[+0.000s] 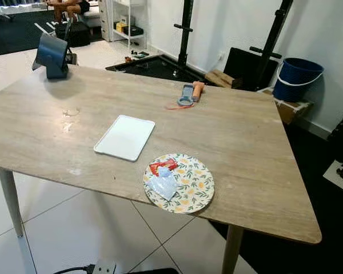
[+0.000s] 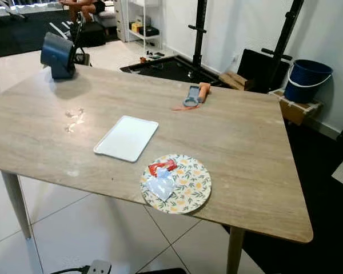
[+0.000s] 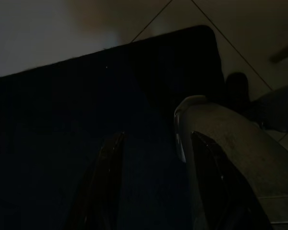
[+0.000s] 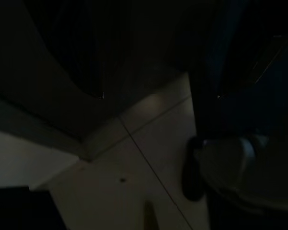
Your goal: Restocking fridge
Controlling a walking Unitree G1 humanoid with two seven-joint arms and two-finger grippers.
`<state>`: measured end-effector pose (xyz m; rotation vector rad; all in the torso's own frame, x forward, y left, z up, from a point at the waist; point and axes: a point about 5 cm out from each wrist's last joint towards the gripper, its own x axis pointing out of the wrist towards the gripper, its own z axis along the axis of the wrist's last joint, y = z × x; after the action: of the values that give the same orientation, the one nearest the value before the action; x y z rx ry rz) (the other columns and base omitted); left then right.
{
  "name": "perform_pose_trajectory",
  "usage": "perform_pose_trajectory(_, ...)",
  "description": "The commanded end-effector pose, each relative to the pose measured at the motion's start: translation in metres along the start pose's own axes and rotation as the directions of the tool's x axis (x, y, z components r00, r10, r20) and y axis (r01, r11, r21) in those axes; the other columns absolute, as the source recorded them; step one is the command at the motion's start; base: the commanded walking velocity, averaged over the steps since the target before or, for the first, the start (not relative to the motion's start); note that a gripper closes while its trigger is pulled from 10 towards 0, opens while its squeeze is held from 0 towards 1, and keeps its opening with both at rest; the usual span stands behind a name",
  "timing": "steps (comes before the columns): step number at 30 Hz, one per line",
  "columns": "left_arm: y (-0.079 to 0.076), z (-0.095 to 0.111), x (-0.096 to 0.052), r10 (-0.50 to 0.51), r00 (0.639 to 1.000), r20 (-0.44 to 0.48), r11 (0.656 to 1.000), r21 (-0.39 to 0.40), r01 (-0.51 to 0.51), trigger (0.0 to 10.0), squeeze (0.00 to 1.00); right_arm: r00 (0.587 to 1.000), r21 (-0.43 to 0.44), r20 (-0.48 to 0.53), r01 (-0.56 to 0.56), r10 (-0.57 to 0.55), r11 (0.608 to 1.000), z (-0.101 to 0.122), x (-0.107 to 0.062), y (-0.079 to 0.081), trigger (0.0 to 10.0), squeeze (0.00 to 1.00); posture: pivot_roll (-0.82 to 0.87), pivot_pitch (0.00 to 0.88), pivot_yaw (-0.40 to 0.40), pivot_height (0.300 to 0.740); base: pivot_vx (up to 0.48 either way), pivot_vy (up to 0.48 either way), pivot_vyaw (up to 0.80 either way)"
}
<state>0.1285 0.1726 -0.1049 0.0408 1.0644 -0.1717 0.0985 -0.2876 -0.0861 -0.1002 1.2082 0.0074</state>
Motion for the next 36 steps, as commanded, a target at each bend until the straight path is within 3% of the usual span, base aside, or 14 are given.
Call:
perform_pose_trajectory(1,-0.002,-0.022,-0.004,-0.008,0.996,-0.09,1.0,0.013,0.01,10.0,0.0,1.0,-0.029,-0.021,0.003,-0.004,1.0,-0.007,0.001,0.004,10.0,0.0,-0.05,0.065,-0.039,0.74,0.0,0.0,0.0)
perform_pose_trajectory(8,-0.001,-0.02,-0.003,0.006,0.996,-0.086,1.0,0.018,-0.004,10.0,0.0,1.0,-0.07,-0.023,0.005,-0.007,0.998,-0.007,0.002,0.007,10.0,0.0,-0.06,0.047,-0.046,0.74,0.0,0.0,0.0)
perform_pose_trajectory(10,0.0,-0.02,-0.003,0.021,0.996,-0.085,1.0,0.007,-0.021,10.0,0.0,1.0,-0.115,-0.025,-0.002,-0.001,0.993,-0.005,0.003,0.008,10.0,0.0,-0.06,0.045,-0.047,0.74,0.0,0.0,0.0)
perform_pose_trajectory(16,0.017,-0.015,-0.005,0.147,0.988,-0.049,0.979,-0.135,-0.153,10.0,0.0,1.0,-0.146,-0.011,0.001,-0.003,0.989,0.002,0.004,0.01,10.0,0.0,-0.05,0.047,-0.047,0.74,0.0,0.0,0.0)
perform_pose_trajectory(18,0.029,-0.015,-0.008,0.228,0.972,-0.054,0.945,-0.228,-0.234,10.0,0.0,1.0,-0.161,-0.015,0.0,-0.002,0.987,0.002,0.005,0.011,10.0,0.0,-0.05,0.051,-0.047,0.74,0.0,0.0,0.0)
perform_pose_trajectory(20,0.035,-0.016,-0.01,0.267,0.962,-0.062,0.922,-0.273,-0.273,10.0,0.0,1.0,-0.166,-0.021,-0.001,-0.002,0.986,0.001,0.005,0.012,10.0,0.0,-0.05,0.052,-0.047,0.74,0.0,0.0,0.0)
perform_pose_trajectory(32,0.035,-0.017,-0.01,0.256,0.964,-0.069,0.922,-0.282,-0.265,10.0,0.0,0.998,-0.229,-0.065,-0.025,0.011,0.973,-0.009,0.006,0.022,10.0,0.0,-0.05,0.054,-0.032,0.74,0.0,0.0,0.0)
perform_pose_trajectory(36,0.034,-0.014,-0.009,0.252,0.966,-0.063,0.923,-0.284,-0.259,10.0,0.0,0.998,-0.23,-0.067,-0.033,0.018,0.973,-0.01,0.007,0.025,10.0,0.0,-0.05,0.053,-0.029,0.74,0.0,0.0,-0.73)
